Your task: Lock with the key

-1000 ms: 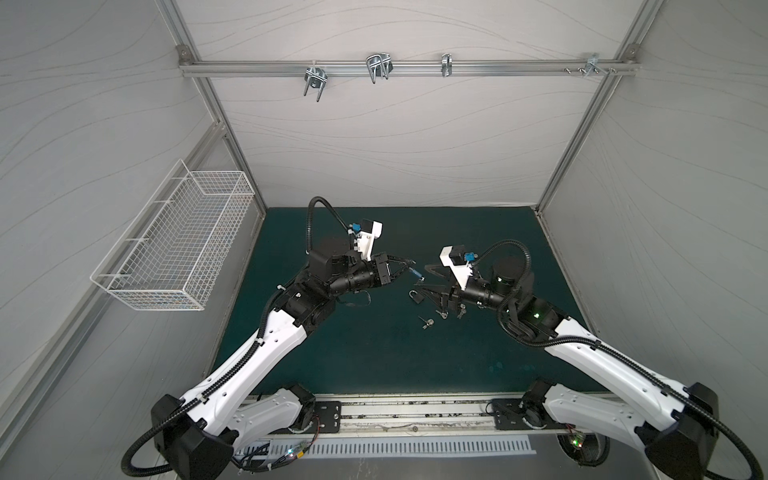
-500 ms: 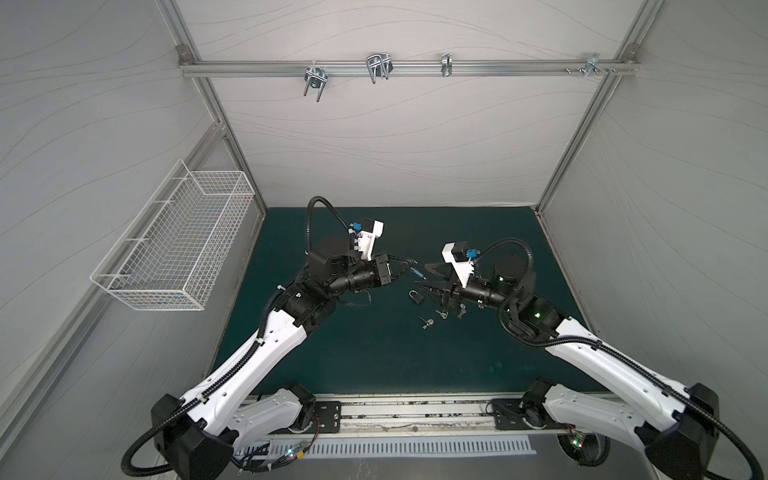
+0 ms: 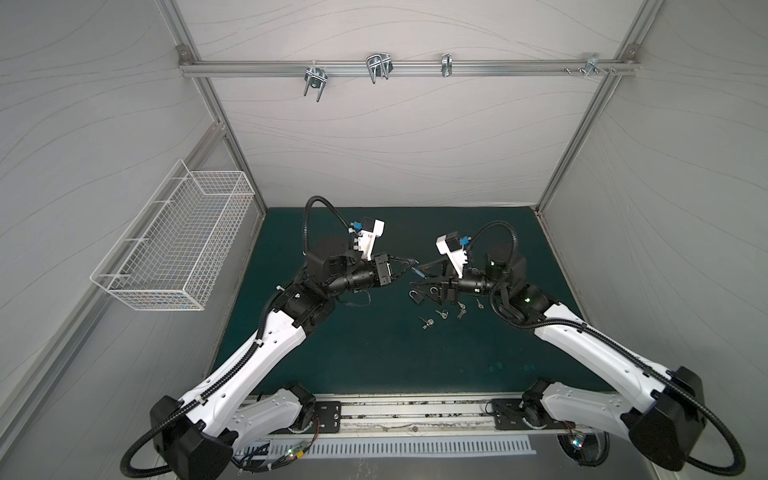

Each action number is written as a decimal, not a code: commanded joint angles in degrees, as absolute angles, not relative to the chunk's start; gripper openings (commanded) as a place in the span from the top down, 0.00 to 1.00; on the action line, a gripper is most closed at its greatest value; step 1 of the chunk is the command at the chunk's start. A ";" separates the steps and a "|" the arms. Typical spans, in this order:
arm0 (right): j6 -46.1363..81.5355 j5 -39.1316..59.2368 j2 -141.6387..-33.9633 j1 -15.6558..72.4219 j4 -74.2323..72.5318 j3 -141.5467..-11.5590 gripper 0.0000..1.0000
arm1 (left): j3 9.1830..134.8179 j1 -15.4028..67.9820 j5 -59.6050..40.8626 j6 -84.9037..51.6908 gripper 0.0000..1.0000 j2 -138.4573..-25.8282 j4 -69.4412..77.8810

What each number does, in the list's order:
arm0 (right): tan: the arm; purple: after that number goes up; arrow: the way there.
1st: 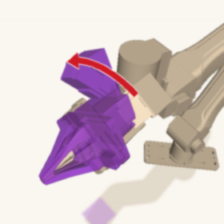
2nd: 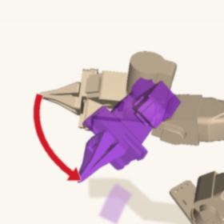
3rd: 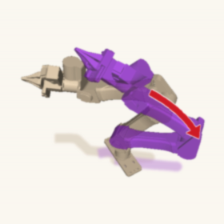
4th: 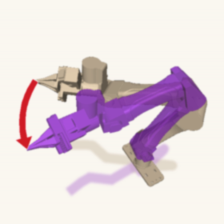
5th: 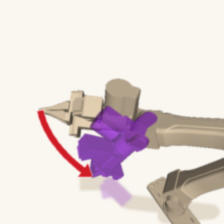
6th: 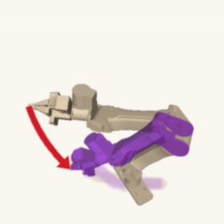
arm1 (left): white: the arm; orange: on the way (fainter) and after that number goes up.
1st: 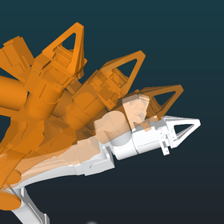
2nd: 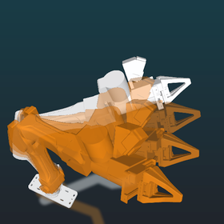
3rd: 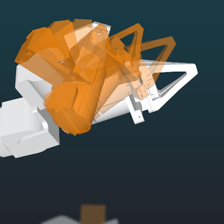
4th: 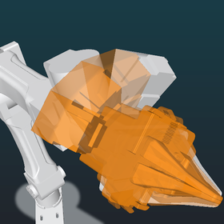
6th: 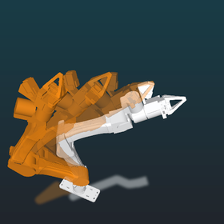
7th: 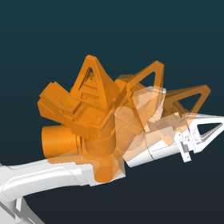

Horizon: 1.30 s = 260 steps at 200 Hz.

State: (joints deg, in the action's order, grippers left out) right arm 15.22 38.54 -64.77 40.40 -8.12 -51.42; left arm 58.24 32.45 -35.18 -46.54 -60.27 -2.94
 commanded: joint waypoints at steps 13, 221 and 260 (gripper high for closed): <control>21.68 48.25 -66.63 40.27 -14.87 -52.58 0.35 | 59.67 32.61 -36.47 -45.99 1.00 -59.23 1.12; 27.40 46.92 -61.33 36.91 -19.63 -49.97 0.72 | 58.97 32.66 -35.60 -45.98 1.00 -58.88 0.27; 24.59 44.70 -60.75 36.91 -14.04 -49.76 0.76 | 58.98 32.61 -35.60 -46.04 1.00 -58.75 0.09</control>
State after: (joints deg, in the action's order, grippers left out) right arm 26.96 46.02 -62.24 37.10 -18.57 -50.28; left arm 58.24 32.47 -35.59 -46.50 -59.88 -3.22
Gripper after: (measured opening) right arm 0.249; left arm 0.057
